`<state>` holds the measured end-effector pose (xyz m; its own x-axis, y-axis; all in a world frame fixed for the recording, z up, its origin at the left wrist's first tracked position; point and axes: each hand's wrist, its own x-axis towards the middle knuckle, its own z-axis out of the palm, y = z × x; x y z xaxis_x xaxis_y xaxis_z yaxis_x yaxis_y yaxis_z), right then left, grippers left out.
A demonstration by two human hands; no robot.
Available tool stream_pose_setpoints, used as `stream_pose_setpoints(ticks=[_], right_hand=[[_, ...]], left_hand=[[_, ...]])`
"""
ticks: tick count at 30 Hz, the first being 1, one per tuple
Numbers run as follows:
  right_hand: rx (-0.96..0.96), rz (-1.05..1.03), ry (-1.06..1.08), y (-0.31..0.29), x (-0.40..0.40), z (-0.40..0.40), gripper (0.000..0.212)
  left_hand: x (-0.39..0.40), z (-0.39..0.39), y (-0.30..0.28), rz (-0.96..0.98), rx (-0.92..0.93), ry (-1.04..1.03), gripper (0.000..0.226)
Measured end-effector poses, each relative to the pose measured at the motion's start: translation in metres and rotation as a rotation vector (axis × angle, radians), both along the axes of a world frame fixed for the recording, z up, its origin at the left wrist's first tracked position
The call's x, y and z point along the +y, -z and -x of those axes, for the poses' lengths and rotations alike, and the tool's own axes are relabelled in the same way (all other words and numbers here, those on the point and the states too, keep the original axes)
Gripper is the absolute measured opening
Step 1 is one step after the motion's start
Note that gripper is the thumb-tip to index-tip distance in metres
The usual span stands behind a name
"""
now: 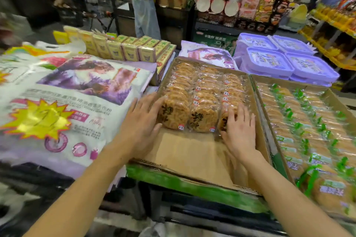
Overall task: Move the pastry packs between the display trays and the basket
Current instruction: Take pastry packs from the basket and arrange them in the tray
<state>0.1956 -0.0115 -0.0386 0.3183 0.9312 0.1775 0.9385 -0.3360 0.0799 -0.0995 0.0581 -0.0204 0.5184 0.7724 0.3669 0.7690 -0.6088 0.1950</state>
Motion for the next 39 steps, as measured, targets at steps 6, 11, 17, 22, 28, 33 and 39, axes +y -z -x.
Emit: stream_pose_setpoints(ticks=[6,11,17,22,28,33,39], right_hand=[[0.208,-0.327,-0.508,-0.035,-0.043,0.12,0.059],[0.409,-0.356,-1.062,-0.018,-0.107,0.293,0.05],[0.429,-0.067,-1.407,0.031,-0.21,0.467,0.067],[0.309,0.206,-1.38,0.089,-0.258,0.585,0.07],[0.334,0.487,-1.102,0.137,-0.292,0.676,0.068],[0.32,0.634,-0.834,0.17,-0.284,0.697,0.071],[0.374,0.737,-0.554,0.242,-0.233,0.711,0.068]], left_hand=[[-0.149,0.121,0.01,-0.038,-0.085,-0.306,0.059],[-0.312,0.246,0.03,0.13,0.016,-0.706,0.058],[-0.459,0.38,0.063,0.256,0.015,-1.016,0.061],[-0.523,0.494,0.103,0.3,0.033,-1.075,0.061],[-0.534,0.61,0.148,0.503,-0.016,-0.949,0.058],[-0.471,0.656,0.182,0.644,-0.047,-0.711,0.058],[-0.353,0.682,0.256,0.81,0.067,-0.448,0.056]])
